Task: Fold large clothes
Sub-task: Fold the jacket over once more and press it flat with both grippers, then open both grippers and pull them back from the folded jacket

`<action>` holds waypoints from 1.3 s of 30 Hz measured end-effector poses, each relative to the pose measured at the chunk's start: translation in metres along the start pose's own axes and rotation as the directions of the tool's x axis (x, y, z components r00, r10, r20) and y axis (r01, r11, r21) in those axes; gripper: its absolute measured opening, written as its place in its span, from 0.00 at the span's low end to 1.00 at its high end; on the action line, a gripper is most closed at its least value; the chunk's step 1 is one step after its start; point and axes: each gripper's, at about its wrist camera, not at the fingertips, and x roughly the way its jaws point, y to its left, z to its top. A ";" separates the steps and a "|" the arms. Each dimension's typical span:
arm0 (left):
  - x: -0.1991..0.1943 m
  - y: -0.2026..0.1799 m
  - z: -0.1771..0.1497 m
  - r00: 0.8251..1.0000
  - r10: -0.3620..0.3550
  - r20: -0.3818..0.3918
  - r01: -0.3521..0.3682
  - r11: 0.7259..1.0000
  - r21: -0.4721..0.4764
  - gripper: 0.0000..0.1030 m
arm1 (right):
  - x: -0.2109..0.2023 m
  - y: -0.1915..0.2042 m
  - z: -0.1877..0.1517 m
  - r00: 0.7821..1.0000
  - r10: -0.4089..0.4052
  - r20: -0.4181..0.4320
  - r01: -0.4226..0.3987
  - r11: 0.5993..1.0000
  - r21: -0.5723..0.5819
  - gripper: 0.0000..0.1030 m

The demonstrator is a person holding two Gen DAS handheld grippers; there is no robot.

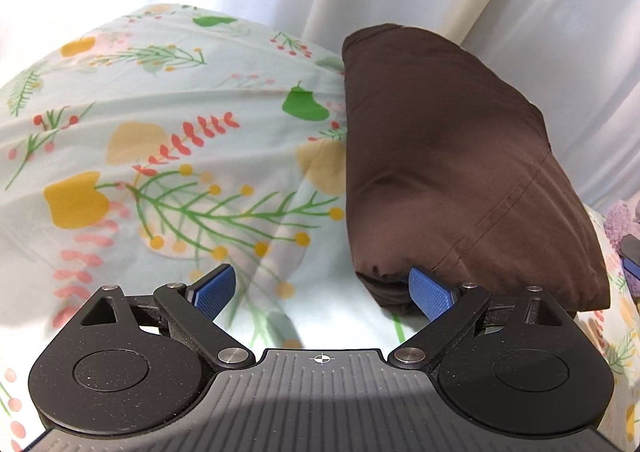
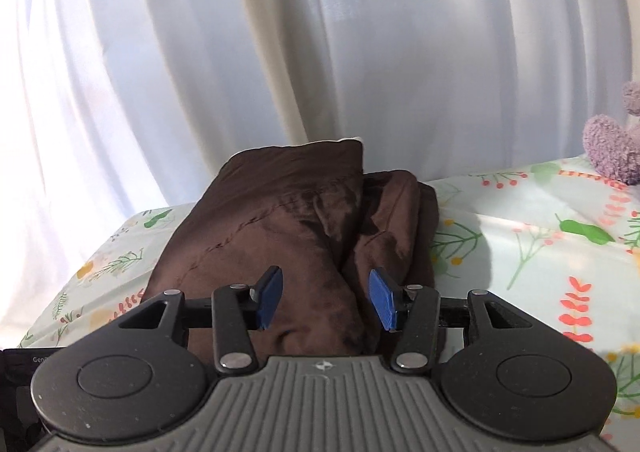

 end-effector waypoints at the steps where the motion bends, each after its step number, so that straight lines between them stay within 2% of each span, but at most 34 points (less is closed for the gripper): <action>1: -0.003 -0.002 0.002 1.000 -0.002 0.013 0.002 1.000 0.002 0.94 | 0.006 0.005 0.001 1.000 0.012 -0.004 -0.012 1.000 -0.013 0.47; 6: -0.005 -0.019 0.018 0.998 -0.012 0.068 0.009 0.999 0.042 0.95 | 0.041 0.034 0.011 1.000 0.011 0.000 -0.011 0.996 -0.090 0.33; 11: 0.008 -0.053 0.043 0.983 -0.064 0.173 0.045 0.993 0.112 0.98 | 0.079 0.058 0.013 0.996 -0.085 0.017 0.087 0.974 -0.210 0.29; 15: 0.038 -0.082 0.055 0.975 -0.090 0.203 0.054 0.983 0.177 0.98 | 0.108 0.055 -0.006 0.986 -0.164 0.003 0.157 0.939 -0.305 0.29; 18: 0.066 -0.092 0.056 0.986 -0.081 0.146 0.054 0.982 0.181 0.99 | 0.113 0.043 -0.016 0.990 -0.141 0.014 0.138 0.942 -0.306 0.29; 20: 0.074 -0.089 0.049 0.982 -0.090 0.166 0.065 0.986 0.152 1.00 | 0.113 0.039 -0.018 0.992 -0.121 0.023 0.122 0.939 -0.321 0.29; 22: 0.080 -0.088 0.046 0.979 -0.087 0.187 0.055 0.984 0.171 1.00 | 0.113 0.037 -0.017 0.994 -0.108 0.022 0.109 0.938 -0.330 0.30; 26: 0.084 -0.083 0.050 0.979 -0.102 0.178 0.069 0.980 0.187 1.00 | 0.110 0.035 -0.011 0.996 -0.085 0.010 0.083 0.939 -0.332 0.32; 28: 0.080 -0.081 0.051 0.982 -0.108 0.155 0.080 0.980 0.181 1.00 | 0.103 0.032 -0.009 0.996 -0.084 0.008 0.082 0.948 -0.308 0.36; 31: 0.064 -0.075 0.049 0.987 -0.122 0.105 0.106 0.983 0.149 1.00 | 0.083 0.029 -0.004 0.993 -0.116 -0.019 0.107 0.963 -0.247 0.52; 32: 0.057 -0.073 0.046 0.988 -0.131 0.081 0.119 0.983 0.136 1.00 | 0.073 0.029 -0.004 0.991 -0.129 -0.033 0.118 0.969 -0.218 0.61; 34: 0.043 -0.066 0.037 0.986 -0.164 0.012 0.162 0.981 0.102 1.00 | 0.048 0.028 -0.006 0.988 -0.133 -0.074 0.121 0.982 -0.143 0.66; 35: 0.035 -0.064 0.029 0.988 -0.156 0.008 0.154 0.982 0.107 1.00 | 0.036 0.031 -0.009 0.986 -0.140 -0.095 0.127 0.984 -0.128 0.70; 38: 0.014 -0.057 0.006 0.986 -0.159 -0.050 0.164 0.978 0.127 1.00 | 0.011 0.040 -0.024 0.969 -0.181 -0.169 0.156 0.976 -0.150 0.93; 39: 0.009 -0.055 -0.002 0.981 -0.176 -0.078 0.185 0.975 0.121 1.00 | 0.006 0.041 -0.031 0.964 -0.171 -0.203 0.142 0.978 -0.154 0.95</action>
